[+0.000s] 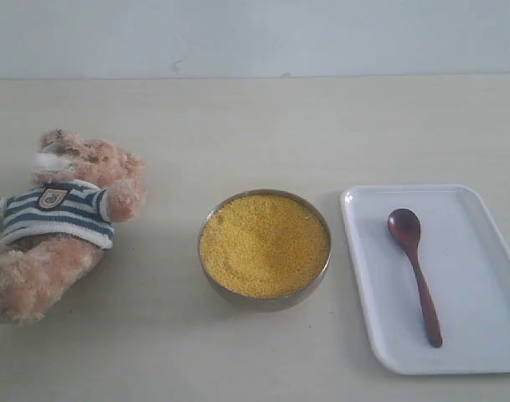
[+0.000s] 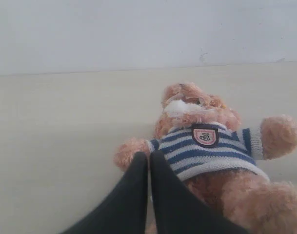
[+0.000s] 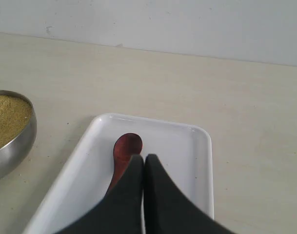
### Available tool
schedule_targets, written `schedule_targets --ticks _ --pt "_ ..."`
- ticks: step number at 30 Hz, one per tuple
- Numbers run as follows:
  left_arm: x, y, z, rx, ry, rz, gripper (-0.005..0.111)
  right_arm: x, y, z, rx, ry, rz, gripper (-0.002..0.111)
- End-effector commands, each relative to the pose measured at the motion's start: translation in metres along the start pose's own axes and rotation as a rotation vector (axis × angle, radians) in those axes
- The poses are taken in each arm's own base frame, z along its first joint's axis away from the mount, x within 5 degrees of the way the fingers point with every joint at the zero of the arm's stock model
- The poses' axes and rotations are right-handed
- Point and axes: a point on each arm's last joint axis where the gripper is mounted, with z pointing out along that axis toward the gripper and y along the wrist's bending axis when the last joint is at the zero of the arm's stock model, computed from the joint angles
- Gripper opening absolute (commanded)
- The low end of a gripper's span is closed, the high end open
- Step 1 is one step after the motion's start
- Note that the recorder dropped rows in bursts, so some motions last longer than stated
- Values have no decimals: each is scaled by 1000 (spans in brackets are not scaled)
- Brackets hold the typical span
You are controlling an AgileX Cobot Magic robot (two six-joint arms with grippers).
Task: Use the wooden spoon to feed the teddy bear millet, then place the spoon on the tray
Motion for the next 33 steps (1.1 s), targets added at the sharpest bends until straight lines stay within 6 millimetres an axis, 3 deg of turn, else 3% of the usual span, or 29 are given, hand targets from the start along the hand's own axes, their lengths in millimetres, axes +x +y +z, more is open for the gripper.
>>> schedule_targets --ticks 1,18,20,27,33 --pt "-2 0 0 2 -14 -11 4 -1 0 0 1 -14 -1 0" --pt "-6 0 -1 2 -68 -13 4 -1 0 0 1 -14 -1 0" --pt "-15 0 -2 11 -164 -75 4 -1 0 0 1 -14 -1 0" --pt "-59 17 -24 101 -751 -789 4 -1 0 0 1 -14 -1 0" --pt "-80 28 -56 154 -1206 -822 4 -1 0 0 1 -14 -1 0"
